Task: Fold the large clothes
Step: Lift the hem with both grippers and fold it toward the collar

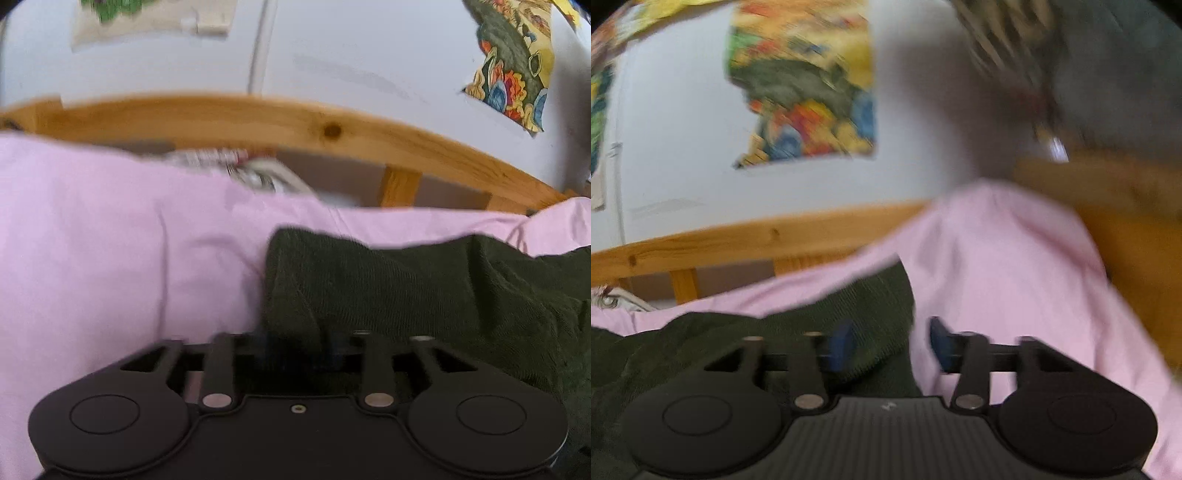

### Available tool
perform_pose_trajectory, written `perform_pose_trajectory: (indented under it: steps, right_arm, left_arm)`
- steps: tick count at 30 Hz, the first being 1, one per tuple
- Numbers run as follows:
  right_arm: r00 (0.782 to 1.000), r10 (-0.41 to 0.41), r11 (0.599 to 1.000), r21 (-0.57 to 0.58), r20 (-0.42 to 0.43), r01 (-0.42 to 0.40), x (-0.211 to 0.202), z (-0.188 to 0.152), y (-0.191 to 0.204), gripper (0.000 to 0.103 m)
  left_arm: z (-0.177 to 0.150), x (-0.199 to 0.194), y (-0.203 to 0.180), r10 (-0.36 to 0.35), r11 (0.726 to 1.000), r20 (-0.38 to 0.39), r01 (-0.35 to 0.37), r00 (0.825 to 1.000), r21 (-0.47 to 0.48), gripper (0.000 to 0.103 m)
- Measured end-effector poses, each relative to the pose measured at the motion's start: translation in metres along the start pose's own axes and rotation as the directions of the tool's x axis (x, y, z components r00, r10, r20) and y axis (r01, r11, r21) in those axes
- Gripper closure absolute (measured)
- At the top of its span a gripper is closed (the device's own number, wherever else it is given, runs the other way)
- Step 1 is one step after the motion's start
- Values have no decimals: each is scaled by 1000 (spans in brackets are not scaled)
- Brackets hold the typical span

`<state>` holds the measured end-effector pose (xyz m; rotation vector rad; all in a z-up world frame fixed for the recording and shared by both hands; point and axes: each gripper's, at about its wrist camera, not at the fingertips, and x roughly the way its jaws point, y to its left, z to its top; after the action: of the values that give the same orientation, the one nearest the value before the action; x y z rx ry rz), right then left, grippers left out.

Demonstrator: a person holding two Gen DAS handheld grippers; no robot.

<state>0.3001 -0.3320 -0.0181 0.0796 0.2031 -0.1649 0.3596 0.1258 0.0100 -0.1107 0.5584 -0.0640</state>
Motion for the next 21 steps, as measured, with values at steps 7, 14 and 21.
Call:
perform_pose_trajectory:
  steps: [7,14,21]
  right_arm:
    - [994,65,945,-327,92,-32,24,20,69,10]
    - [994,-111,871,-479,21,107,95,-11,56,34]
    - [997,-77,908,-414,-26,59,108,-29,33,24]
  left_arm:
    - [24,-12,-44,-31,995,191,12,981,99,8]
    - [17,48,-74,90,960,82,-108,993,258,15]
    - [-3,65,-58,79,961,93,-101,993,256,14]
